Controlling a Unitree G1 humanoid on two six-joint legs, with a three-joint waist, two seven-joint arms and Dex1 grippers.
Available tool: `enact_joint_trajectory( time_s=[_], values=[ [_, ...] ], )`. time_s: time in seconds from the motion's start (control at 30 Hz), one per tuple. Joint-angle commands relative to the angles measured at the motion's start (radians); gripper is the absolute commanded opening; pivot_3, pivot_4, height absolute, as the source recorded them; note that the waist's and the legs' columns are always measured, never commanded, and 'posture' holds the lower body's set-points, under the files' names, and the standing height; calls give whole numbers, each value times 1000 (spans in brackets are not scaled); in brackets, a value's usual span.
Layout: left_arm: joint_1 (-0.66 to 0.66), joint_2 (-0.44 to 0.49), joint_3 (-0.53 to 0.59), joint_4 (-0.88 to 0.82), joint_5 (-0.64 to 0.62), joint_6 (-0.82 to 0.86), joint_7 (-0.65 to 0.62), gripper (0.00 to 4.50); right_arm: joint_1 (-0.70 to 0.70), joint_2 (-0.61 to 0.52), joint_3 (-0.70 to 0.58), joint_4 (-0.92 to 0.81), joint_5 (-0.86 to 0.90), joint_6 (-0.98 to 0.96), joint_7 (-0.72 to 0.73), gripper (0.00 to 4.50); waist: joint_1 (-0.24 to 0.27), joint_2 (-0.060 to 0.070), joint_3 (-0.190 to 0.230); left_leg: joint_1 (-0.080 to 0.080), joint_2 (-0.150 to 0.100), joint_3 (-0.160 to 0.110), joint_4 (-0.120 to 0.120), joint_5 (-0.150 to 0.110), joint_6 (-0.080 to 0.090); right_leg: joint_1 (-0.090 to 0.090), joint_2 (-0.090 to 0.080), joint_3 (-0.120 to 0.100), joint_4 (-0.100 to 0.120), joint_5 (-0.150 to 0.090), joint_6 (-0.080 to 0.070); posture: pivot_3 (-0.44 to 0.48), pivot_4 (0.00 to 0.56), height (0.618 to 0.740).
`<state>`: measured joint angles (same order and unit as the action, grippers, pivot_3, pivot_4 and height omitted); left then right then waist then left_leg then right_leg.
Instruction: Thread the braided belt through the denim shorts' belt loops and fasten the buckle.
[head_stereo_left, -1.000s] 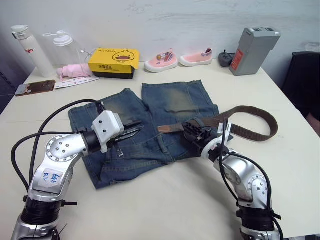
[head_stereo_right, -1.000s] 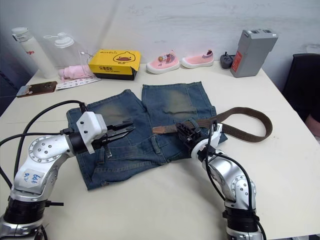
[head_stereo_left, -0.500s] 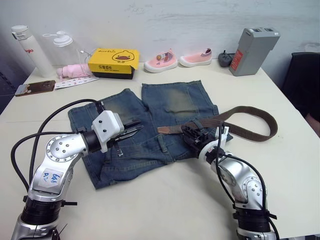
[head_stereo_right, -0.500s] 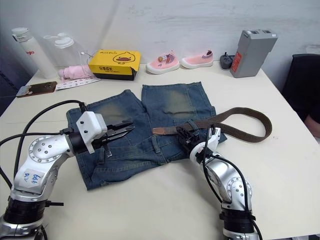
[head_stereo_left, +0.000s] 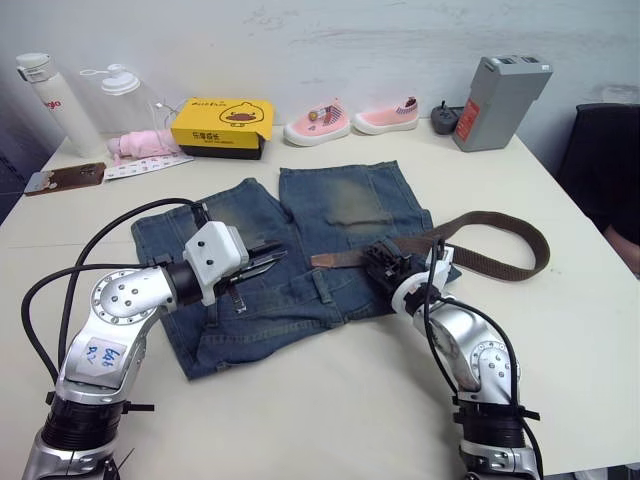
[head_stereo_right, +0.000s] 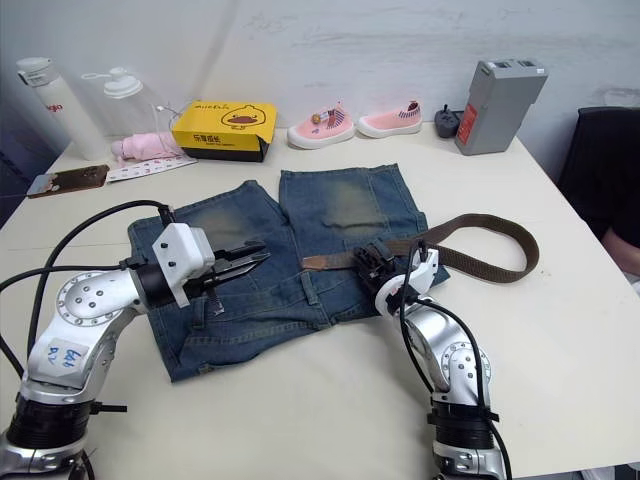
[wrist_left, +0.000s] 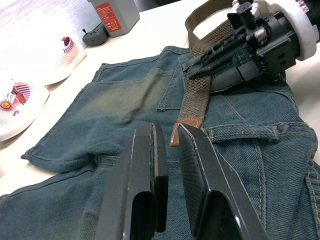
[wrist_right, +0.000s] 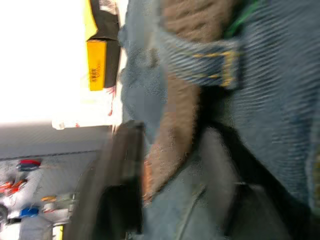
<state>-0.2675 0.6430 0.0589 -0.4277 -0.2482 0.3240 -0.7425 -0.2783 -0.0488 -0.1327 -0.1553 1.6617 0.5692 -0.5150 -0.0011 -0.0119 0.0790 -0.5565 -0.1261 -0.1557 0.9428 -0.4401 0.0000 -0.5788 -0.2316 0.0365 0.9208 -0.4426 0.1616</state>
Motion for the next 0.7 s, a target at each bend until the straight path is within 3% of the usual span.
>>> enact_joint_trajectory(
  time_s=[0.03, 0.2, 0.37, 0.53, 0.7],
  values=[
    [-2, 8, 9, -43, 0, -11, 11, 755, 3, 13, -10, -2, -26, 5, -8, 77, -1, -1, -1, 0, 0, 0, 0, 0, 0, -1, 0, 0, 1, 0, 0, 0, 150, 618],
    [4, 7, 18, -46, -7, -6, 13, 755, -3, 23, -22, -37, -25, 3, 33, 77, 0, -2, -2, -1, 0, 0, 0, 0, -1, -4, 0, 0, 3, 0, 0, 0, 150, 618],
    [14, 1, 62, -49, -53, 29, 19, 755, 1, 3, -56, -148, 117, 25, 81, 77, -1, -2, -2, -1, 0, 0, 0, 0, -1, -4, 0, 0, 3, 0, 0, 0, 150, 618],
    [21, 1, 104, -55, -116, 80, 21, 755, 68, -91, -65, -274, 284, 71, 54, 77, 0, -1, -1, -3, 0, -1, 0, -1, -1, -5, 0, 0, 2, 0, 0, 0, 150, 618],
    [77, 31, 144, -80, -167, 103, -15, 755, 128, -200, -55, -311, 310, 138, 84, 77, 1, -1, -2, -5, 0, 1, 0, -1, -1, -4, -2, 1, 0, 0, 0, 0, 150, 618]
  ],
)
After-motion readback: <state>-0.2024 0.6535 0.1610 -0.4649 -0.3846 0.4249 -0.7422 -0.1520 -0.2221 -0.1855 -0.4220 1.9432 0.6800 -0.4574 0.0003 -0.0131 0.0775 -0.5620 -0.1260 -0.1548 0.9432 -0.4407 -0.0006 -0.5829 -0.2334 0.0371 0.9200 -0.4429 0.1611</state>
